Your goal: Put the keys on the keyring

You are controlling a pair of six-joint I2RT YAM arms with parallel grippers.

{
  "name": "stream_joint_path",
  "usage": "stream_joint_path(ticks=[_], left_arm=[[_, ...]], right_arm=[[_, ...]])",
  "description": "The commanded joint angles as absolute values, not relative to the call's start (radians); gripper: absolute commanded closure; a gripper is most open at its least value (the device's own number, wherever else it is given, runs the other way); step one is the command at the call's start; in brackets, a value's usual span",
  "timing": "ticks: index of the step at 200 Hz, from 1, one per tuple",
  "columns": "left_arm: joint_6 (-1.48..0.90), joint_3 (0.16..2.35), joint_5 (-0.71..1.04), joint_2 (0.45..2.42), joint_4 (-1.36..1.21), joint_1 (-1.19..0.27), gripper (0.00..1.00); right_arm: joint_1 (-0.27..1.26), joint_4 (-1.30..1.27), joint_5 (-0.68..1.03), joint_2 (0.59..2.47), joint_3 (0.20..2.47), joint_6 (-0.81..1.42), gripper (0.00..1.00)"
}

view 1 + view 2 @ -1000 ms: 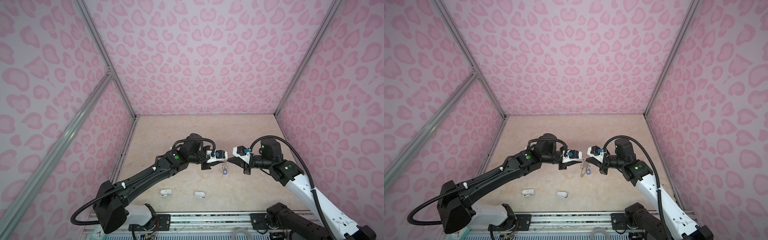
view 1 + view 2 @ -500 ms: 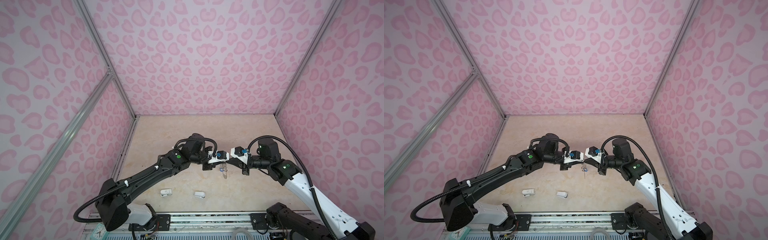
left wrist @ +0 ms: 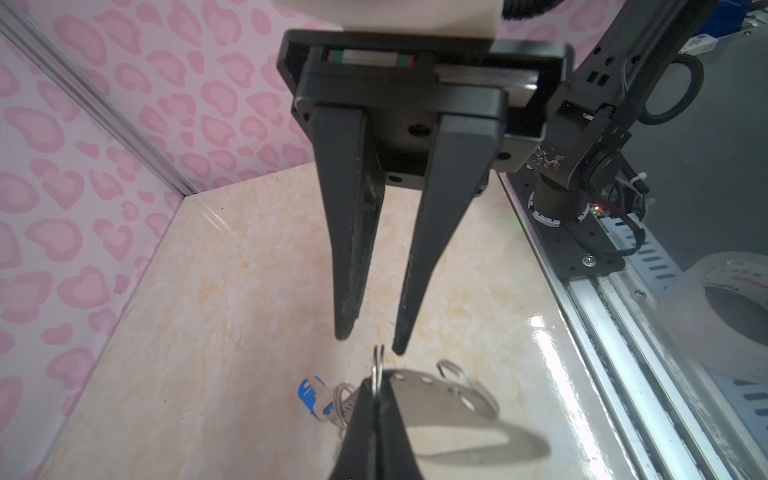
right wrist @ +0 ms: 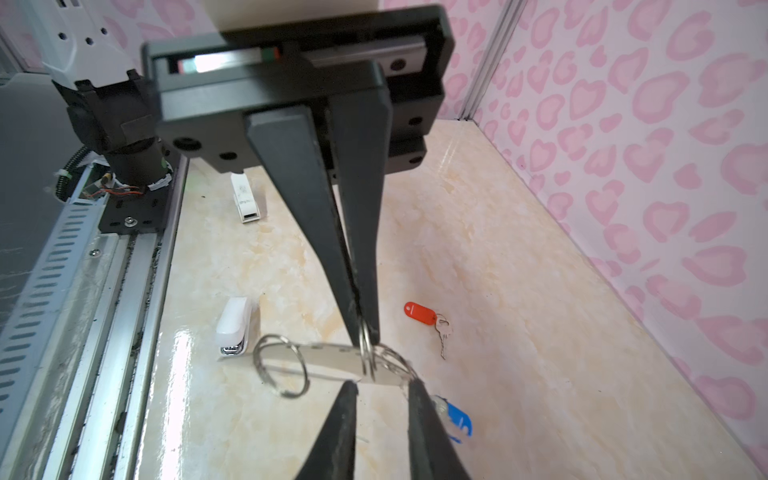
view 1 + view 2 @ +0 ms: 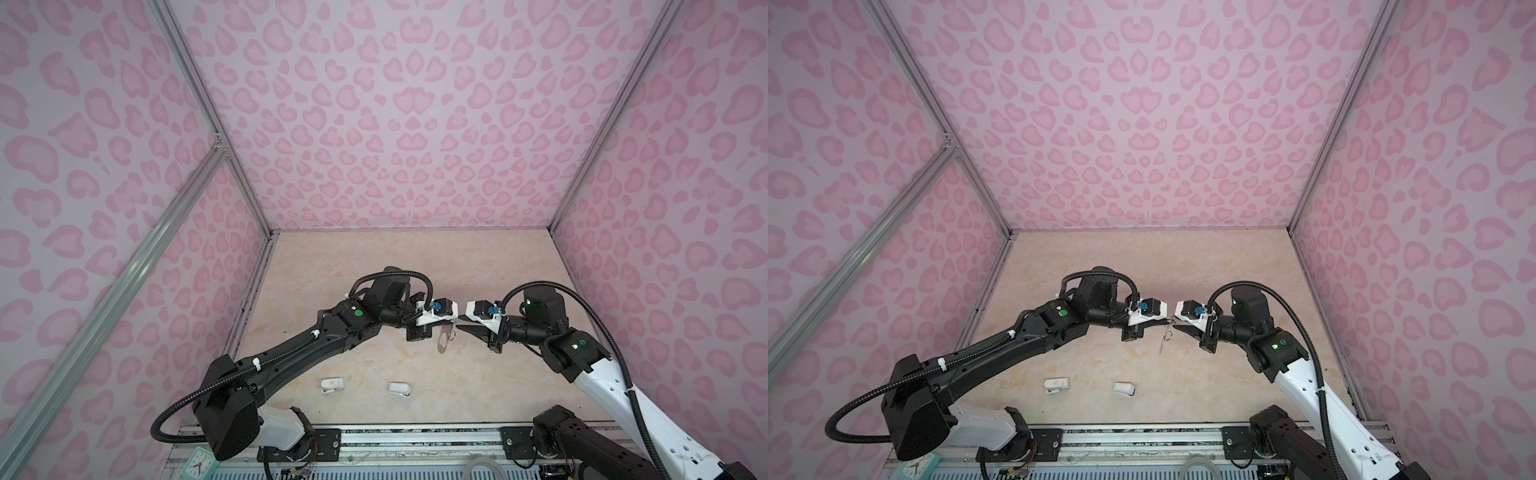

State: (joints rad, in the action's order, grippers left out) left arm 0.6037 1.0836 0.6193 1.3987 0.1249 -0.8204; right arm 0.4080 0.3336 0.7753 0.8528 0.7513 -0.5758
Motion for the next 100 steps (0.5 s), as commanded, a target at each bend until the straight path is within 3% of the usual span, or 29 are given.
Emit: stream_joint_path(ticks=[1,100], left_arm=[[0.535,1.055,0.714,1.384,-0.018,-0.802,0.97],[0.29,0.973,0.846,1.405,-0.37,-0.775,0.97]], right_arm=[[0.393,0.25,0.78,0.818,0.724,-0.544,0.76],[0.365,-0.045,0.895,0.755,0.595,-0.329,0.81]])
